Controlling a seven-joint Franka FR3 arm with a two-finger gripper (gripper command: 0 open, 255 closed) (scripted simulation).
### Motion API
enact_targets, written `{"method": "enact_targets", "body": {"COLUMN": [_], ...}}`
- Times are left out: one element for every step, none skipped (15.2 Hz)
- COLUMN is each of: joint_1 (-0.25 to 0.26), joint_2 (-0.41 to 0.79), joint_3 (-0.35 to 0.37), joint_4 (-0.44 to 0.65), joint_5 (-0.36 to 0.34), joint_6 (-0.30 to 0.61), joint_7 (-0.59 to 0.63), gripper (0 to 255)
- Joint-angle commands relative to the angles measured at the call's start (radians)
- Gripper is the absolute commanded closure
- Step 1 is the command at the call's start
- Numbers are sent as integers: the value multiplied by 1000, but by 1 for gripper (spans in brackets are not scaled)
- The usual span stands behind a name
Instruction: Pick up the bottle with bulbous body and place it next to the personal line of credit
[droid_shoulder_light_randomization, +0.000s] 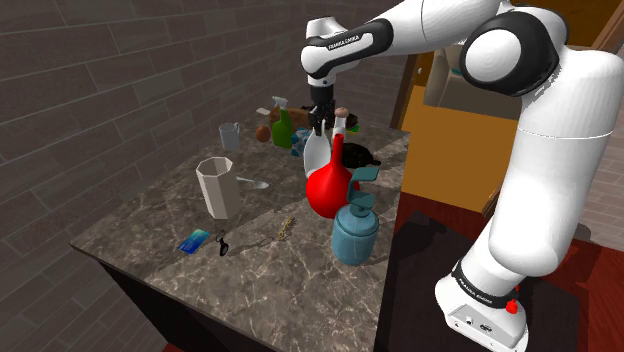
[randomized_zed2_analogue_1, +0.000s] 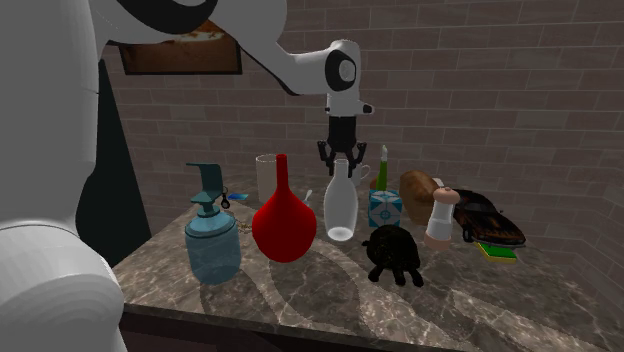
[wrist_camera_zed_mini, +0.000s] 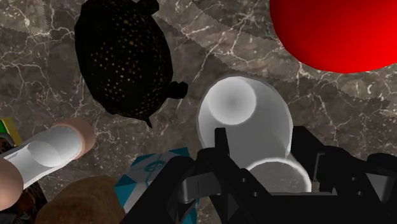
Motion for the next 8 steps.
{"method": "enact_targets", "body": {"joint_1": [-1,0,0,0,0,0,0,0], "joint_2": [0,-4,-7,-10,-12,-15,-17,-19], "joint_3": [-1,-1,-1,-1,-1,-1,-1,-1], "joint_4": [-4,5,14,24,34,44,55,65], "joint_5": [-1,-1,-1,-2,-2,-2,-2,-2], "joint_6": [2,-10,-23,-35,-48,-60,-73,-85], "joint_7": [0,0,0,-1,-1,-2,-2,-2], "gripper": [255,255,255,255,255,255,255,255]}}
